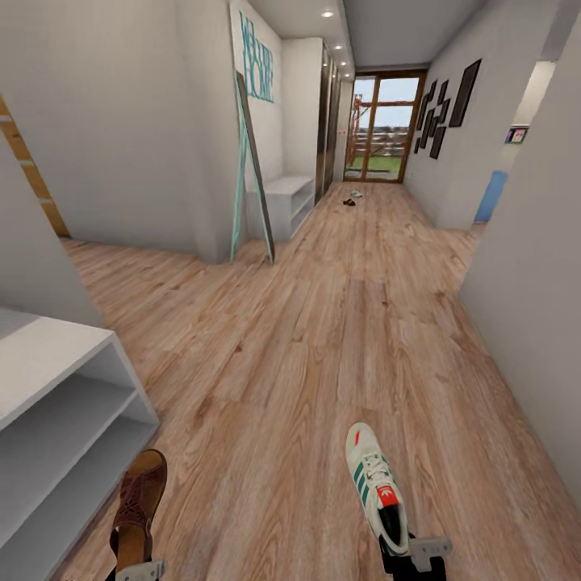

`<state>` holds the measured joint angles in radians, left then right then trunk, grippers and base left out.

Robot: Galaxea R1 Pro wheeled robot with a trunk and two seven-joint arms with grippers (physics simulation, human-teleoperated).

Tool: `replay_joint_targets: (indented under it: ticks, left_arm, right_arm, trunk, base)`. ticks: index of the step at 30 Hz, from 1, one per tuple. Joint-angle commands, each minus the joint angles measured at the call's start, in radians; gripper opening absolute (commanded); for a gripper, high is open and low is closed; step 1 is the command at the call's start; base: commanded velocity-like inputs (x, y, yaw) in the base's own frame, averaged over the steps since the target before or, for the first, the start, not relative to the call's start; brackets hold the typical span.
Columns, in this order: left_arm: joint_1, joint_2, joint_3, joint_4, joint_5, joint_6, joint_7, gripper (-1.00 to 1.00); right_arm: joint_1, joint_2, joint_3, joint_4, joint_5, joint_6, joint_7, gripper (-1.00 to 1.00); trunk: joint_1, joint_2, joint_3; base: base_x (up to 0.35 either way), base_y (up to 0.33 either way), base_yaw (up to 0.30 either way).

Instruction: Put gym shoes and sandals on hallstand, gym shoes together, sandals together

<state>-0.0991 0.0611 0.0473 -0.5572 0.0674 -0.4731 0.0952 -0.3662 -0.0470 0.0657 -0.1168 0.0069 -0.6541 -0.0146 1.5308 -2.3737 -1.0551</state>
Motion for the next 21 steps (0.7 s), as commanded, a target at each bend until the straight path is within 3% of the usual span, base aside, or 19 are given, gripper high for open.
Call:
replay_joint_targets:
  ticks: [1, 21]
  left_arm:
    - [-0.001, 0.0, -0.002, 0.001, 0.004, -0.002, 0.001, -1.0]
    - [-0.001, 0.0, -0.003, 0.002, 0.004, -0.002, 0.0, -1.0]
  right_arm:
    - [0.0, -0.001, 0.006, 0.0, -0.001, -0.002, -0.001, -1.0]
    - [0.0, -0.001, 0.006, 0.0, -0.001, -0.004, -0.001, -1.0]
  trunk:
    - [0.0, 0.0, -0.001]
    - [0.0, 0.0, -0.001]
  base:
    - [0.174, -0.084, 0.279]
    - [0.018, -0.009, 0.279]
